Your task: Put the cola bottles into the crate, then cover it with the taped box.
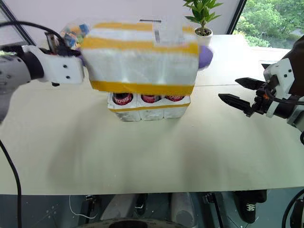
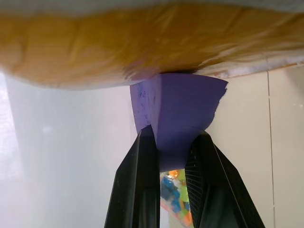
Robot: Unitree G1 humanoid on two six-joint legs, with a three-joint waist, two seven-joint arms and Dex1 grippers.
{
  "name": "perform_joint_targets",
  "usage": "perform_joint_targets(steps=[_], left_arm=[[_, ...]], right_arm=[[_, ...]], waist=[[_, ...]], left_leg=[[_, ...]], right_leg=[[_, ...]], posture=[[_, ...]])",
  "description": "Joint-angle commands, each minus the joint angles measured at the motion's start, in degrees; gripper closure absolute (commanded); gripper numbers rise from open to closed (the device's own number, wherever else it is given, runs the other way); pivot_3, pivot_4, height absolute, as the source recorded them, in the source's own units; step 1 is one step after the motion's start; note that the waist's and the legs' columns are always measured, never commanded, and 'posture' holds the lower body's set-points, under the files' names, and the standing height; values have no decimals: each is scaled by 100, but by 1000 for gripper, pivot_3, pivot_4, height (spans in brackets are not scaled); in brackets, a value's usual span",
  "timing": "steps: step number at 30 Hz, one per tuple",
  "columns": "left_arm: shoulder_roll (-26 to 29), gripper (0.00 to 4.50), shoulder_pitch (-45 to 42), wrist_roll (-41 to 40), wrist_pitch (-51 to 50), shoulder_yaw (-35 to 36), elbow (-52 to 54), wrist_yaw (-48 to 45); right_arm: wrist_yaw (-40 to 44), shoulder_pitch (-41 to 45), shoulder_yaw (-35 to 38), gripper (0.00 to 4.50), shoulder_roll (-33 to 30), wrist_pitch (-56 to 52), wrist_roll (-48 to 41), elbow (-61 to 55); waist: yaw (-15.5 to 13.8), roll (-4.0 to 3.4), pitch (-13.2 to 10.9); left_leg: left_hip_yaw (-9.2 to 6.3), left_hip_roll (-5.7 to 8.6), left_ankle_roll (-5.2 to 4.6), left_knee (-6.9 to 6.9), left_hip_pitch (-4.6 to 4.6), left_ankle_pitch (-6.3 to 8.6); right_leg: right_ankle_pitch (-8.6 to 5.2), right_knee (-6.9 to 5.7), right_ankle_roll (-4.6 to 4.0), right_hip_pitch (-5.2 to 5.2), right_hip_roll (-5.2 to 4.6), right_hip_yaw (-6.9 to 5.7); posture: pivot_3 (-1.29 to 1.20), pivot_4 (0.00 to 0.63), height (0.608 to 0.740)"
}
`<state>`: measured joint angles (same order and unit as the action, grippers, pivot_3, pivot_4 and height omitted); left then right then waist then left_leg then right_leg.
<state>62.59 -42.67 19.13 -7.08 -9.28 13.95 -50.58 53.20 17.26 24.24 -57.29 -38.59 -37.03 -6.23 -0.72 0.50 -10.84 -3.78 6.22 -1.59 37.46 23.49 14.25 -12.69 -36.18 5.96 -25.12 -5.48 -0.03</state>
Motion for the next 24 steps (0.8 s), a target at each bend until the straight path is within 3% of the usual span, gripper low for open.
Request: perform_joint_targets(steps=[1,6,7,11,18,21,24], left_arm=[[0,2913,-31,283,71,136,76,102],[-94,270,114,159,-131,292,162,-79],[-62,33,252,-8,-313,409,230,-234],[310,33,1077,-636,-539,1165,321,-755],[463,33,2545,-2235,-821,2655,295,-1861],[207,33,2850,-3829,-2130,3431,95,-2553],[319,33,2731,-5151,-3615,3906,-597,-3150]], right_arm=[[-57,41,330,0,-5,6,-137,-172],[-107,46,380,0,11,-18,-183,-175],[-107,35,388,0,8,-19,-186,-178],[-78,0,443,0,-38,-21,-200,-109],[-10,-99,451,0,-80,20,-154,-70],[96,-183,437,0,-131,32,-124,-64],[302,-275,414,0,-210,12,-151,-136]], waist=[[0,0,0],[1,0,0],[5,0,0],[50,-1,0],[14,-4,1],[-2,-4,0],[7,-4,0]], left_leg=[[0,0,0,0,0,0],[0,0,0,1,0,0],[0,0,0,1,0,0],[0,-3,0,-2,0,0],[0,-4,0,-2,-3,1],[-3,-4,0,-1,-4,1],[-6,-5,0,1,-4,1]], right_leg=[[0,0,0,0,0,0],[0,0,0,0,0,0],[0,0,0,1,0,0],[0,-2,0,-4,1,1],[0,4,-1,0,-1,1],[-1,3,-2,2,-3,2],[-1,4,-2,4,-1,-2]], posture=[[0,150,732],[0,150,732],[0,150,732],[0,150,732],[0,150,732],[0,150,732],[0,150,732]])
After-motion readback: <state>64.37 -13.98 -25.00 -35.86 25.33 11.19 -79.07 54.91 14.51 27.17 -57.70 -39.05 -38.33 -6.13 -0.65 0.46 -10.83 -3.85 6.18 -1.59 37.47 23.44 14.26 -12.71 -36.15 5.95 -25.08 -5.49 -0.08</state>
